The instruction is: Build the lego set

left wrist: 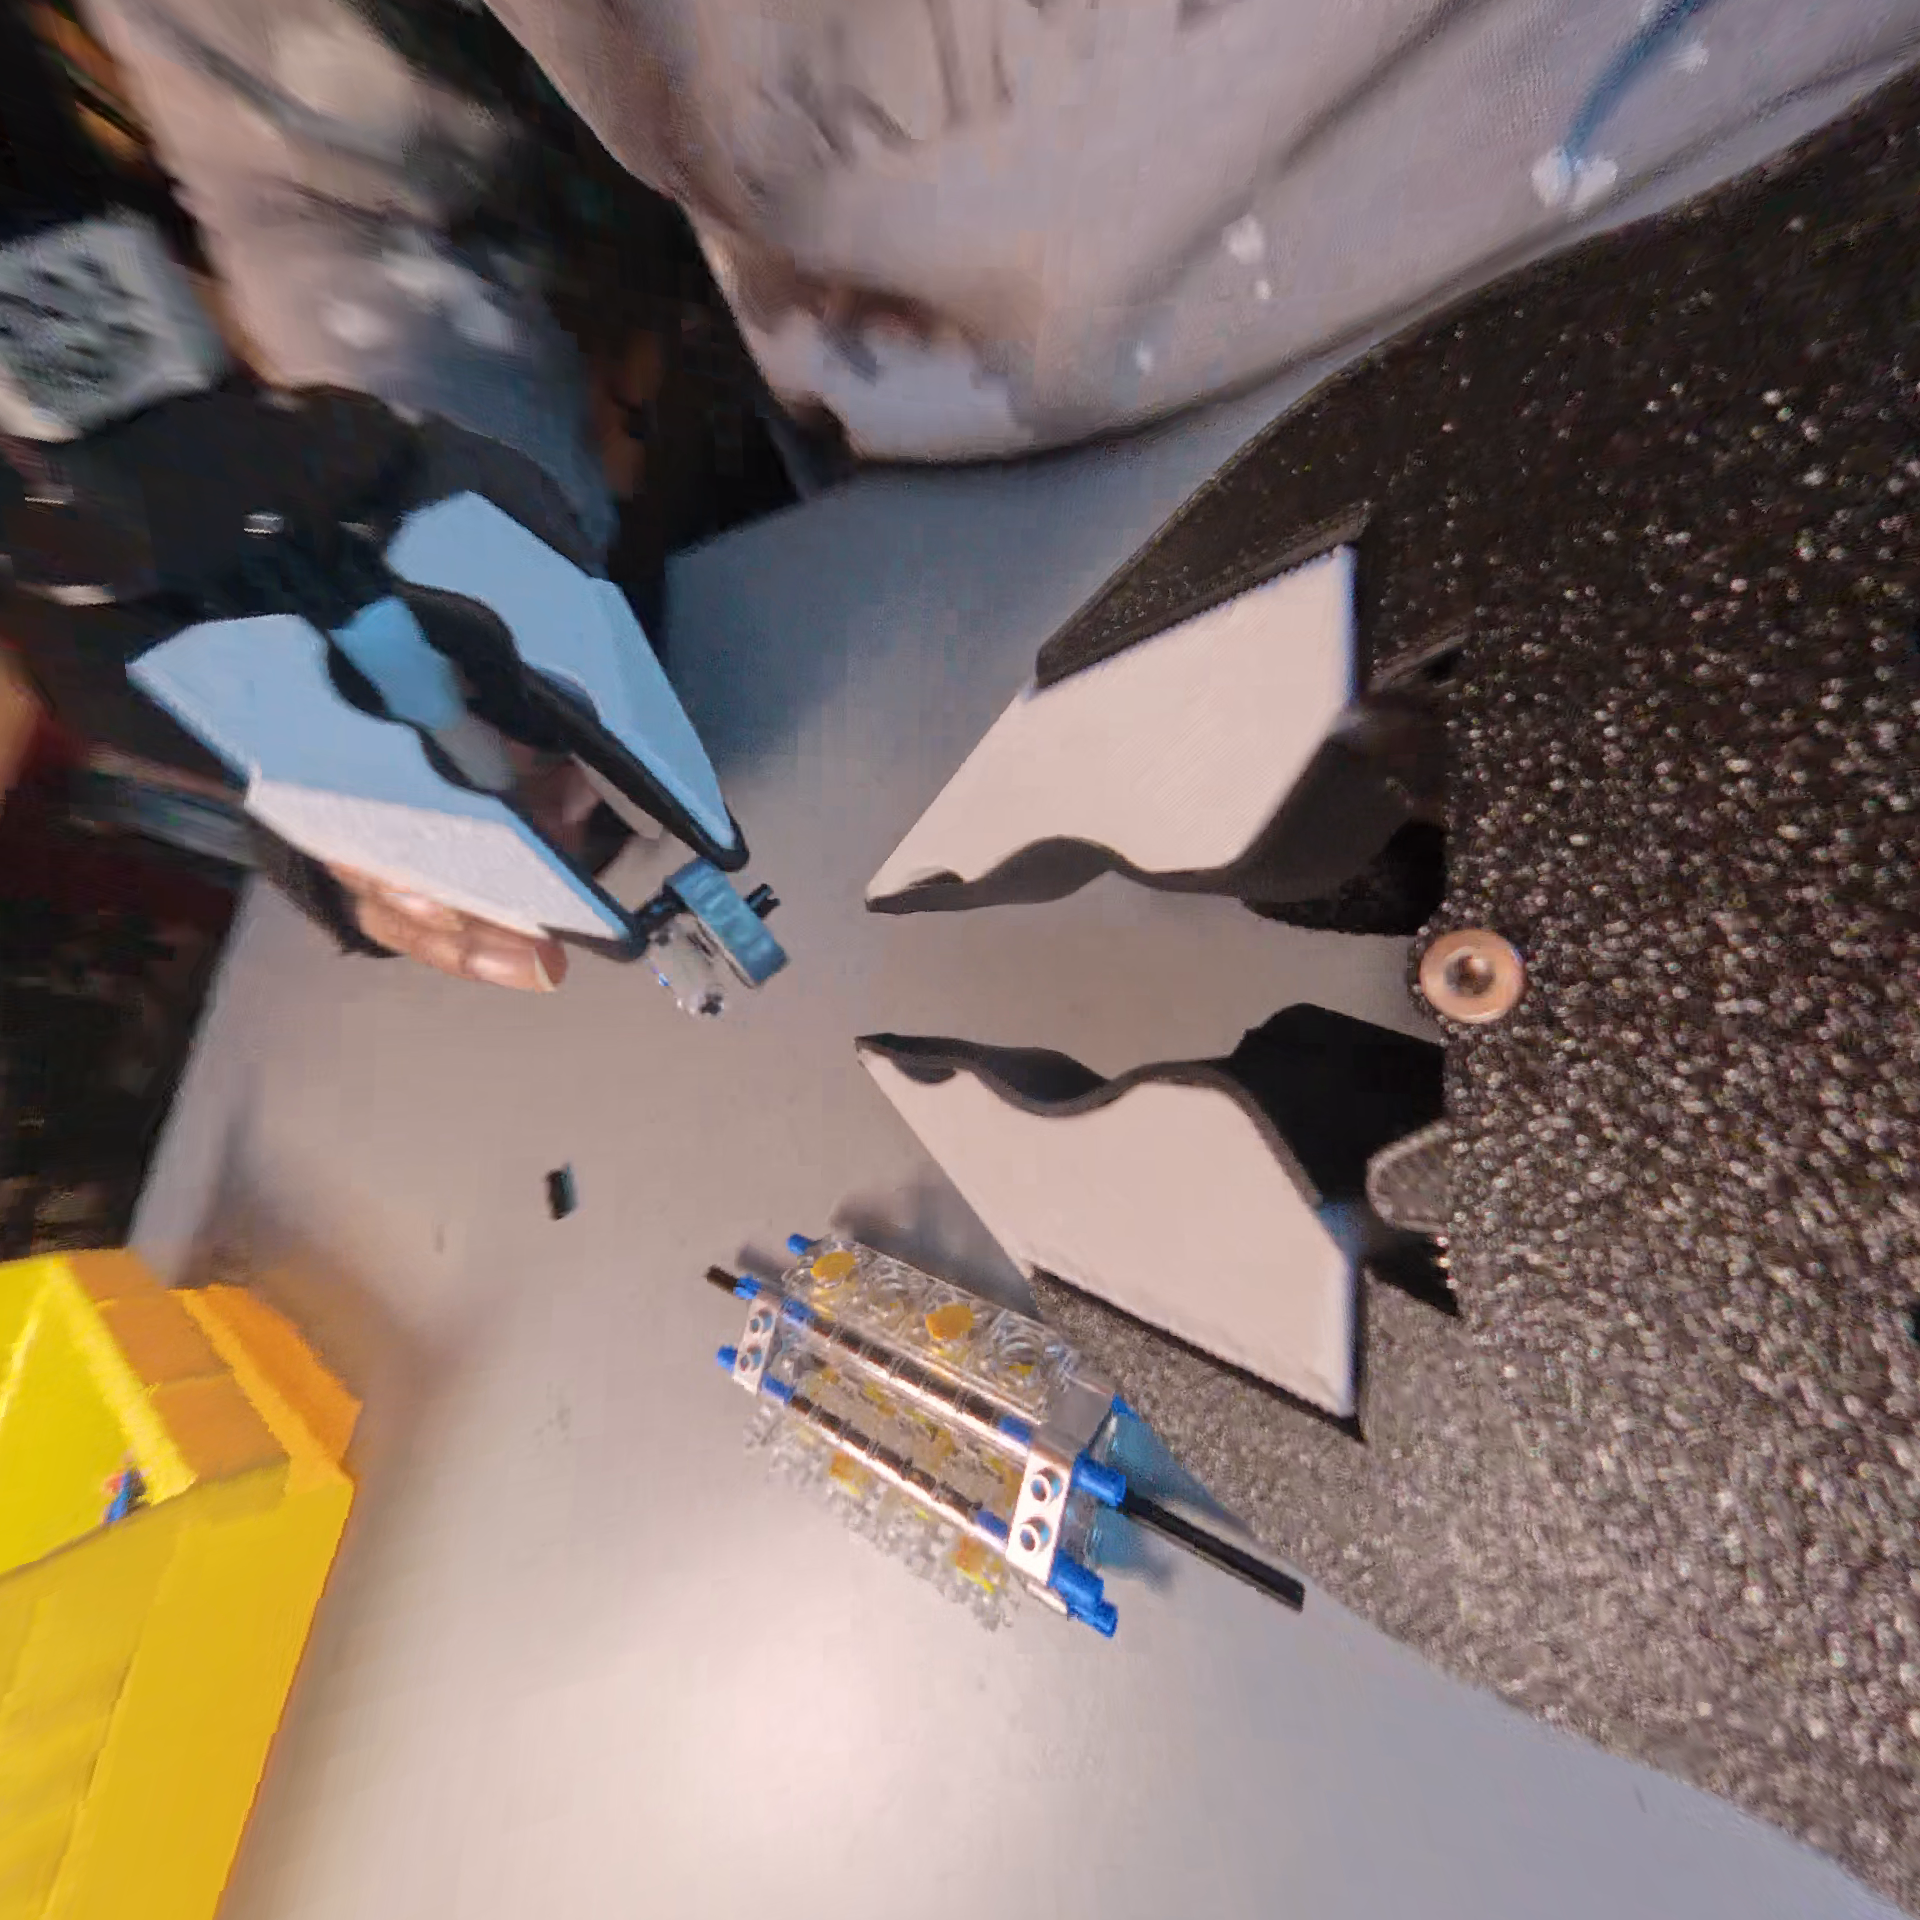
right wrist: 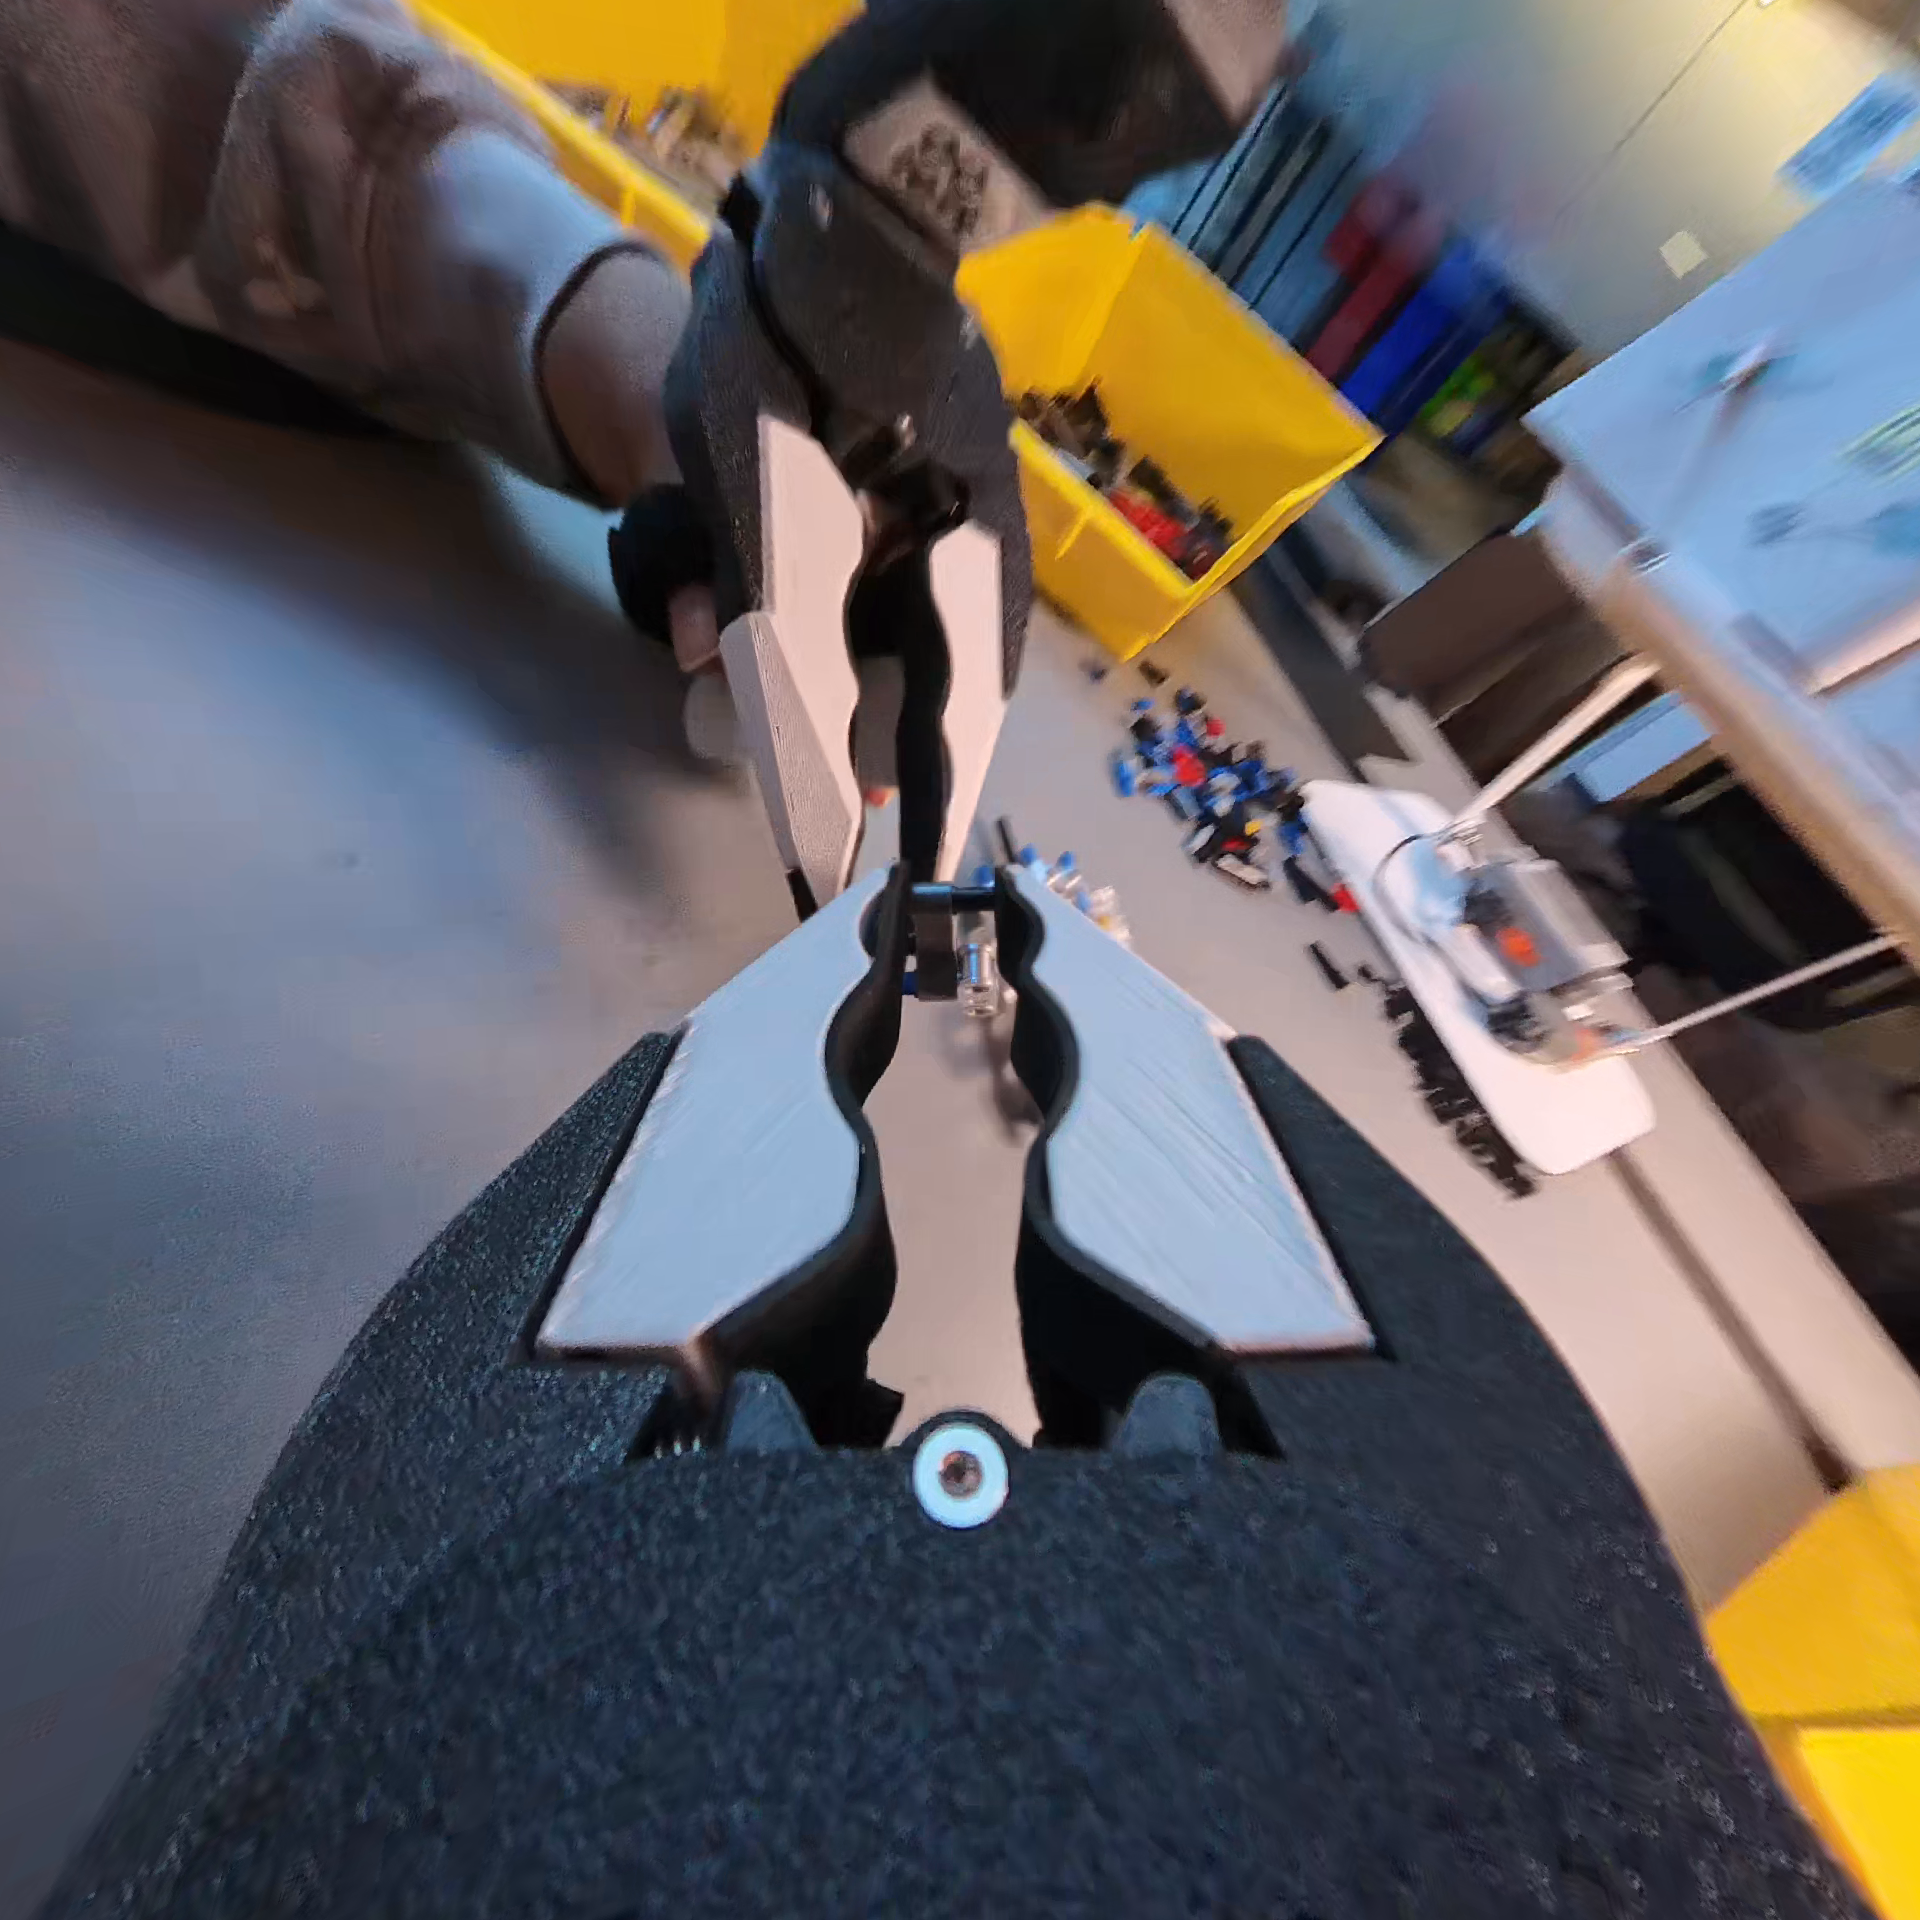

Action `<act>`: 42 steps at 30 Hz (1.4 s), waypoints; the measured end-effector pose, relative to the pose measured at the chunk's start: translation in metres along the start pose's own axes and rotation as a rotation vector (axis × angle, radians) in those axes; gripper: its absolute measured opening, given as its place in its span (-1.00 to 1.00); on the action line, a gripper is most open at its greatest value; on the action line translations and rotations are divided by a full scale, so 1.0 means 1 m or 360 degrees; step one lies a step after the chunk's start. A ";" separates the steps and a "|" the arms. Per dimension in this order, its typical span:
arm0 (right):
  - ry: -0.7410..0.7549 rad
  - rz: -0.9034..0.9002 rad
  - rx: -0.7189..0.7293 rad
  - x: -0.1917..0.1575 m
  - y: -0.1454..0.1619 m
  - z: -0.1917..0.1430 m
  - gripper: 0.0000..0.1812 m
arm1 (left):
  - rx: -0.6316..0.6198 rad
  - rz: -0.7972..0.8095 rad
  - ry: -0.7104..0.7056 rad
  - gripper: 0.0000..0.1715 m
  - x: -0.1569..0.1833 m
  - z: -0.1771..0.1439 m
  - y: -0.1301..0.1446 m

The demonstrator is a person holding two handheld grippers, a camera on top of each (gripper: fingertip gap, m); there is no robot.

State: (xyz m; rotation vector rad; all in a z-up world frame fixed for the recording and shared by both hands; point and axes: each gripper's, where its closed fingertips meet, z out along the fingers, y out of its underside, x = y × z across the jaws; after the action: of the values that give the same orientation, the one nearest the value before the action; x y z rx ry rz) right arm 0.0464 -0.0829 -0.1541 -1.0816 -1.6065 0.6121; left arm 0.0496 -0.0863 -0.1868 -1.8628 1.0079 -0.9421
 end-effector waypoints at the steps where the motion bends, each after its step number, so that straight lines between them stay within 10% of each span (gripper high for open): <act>1: 0.0091 -0.0021 0.0084 0.008 -0.010 -0.005 -0.85 | 0.0112 -0.0111 0.0060 -0.72 0.000 -0.004 -0.011; 10: 0.0442 0.0676 0.0531 0.044 -0.048 -0.011 -0.84 | 0.0704 -0.0340 0.0111 -0.79 0.011 -0.022 -0.072; 21: 0.0633 0.0441 0.0363 0.038 -0.050 -0.002 -1.00 | 0.0629 -0.0236 -0.0059 -0.94 -0.001 -0.031 -0.062; 26: 0.0368 0.0618 0.0415 0.042 -0.055 -0.019 -0.79 | 0.0585 -0.0071 -0.0055 -0.97 0.005 -0.031 -0.062; 33: 0.0008 0.0848 -0.0649 0.074 0.102 -0.068 -0.73 | 0.0479 0.0113 -0.0081 -0.96 0.012 -0.027 -0.056; 42: 0.0014 0.0899 -0.0883 0.062 0.163 -0.070 -0.82 | -0.0297 0.0264 -0.0231 -0.96 -0.010 0.005 0.024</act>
State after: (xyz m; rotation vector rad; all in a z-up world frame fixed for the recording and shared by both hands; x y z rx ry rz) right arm 0.1649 0.0370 -0.2367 -1.9836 -1.4962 0.5255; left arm 0.0431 -0.0845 -0.2129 -1.9341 1.1727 -0.6241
